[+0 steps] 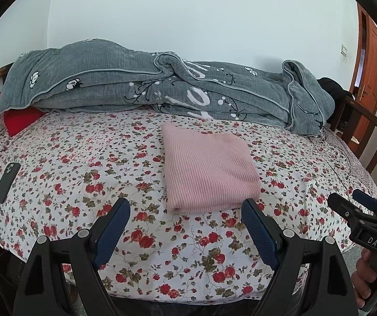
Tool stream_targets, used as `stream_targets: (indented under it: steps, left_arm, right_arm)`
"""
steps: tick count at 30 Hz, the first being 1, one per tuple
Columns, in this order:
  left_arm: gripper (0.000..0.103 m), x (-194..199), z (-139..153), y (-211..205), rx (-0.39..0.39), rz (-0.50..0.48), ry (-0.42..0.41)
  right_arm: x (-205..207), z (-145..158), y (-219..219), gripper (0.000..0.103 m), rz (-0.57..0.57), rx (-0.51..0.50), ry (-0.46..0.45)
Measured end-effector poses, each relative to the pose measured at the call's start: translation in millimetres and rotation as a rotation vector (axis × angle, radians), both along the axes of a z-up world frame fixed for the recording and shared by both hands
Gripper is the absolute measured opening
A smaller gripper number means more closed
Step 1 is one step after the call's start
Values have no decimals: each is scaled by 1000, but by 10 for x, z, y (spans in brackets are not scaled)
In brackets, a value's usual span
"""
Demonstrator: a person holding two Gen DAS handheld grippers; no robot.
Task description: Fold small clothes
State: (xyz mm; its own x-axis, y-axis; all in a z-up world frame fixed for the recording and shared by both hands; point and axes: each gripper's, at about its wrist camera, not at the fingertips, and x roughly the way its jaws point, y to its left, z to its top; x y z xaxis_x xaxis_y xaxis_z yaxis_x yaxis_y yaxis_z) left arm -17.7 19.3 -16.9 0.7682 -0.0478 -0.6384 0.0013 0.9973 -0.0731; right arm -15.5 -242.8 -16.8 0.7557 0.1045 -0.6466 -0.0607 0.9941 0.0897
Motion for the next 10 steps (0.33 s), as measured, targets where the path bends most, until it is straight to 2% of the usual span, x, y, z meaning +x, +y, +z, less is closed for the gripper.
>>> stream_targets:
  steps: [10]
  left_arm:
    - [86, 13, 24, 4, -18, -6, 5]
  right_arm:
    - [14, 18, 16, 101, 3, 9, 0]
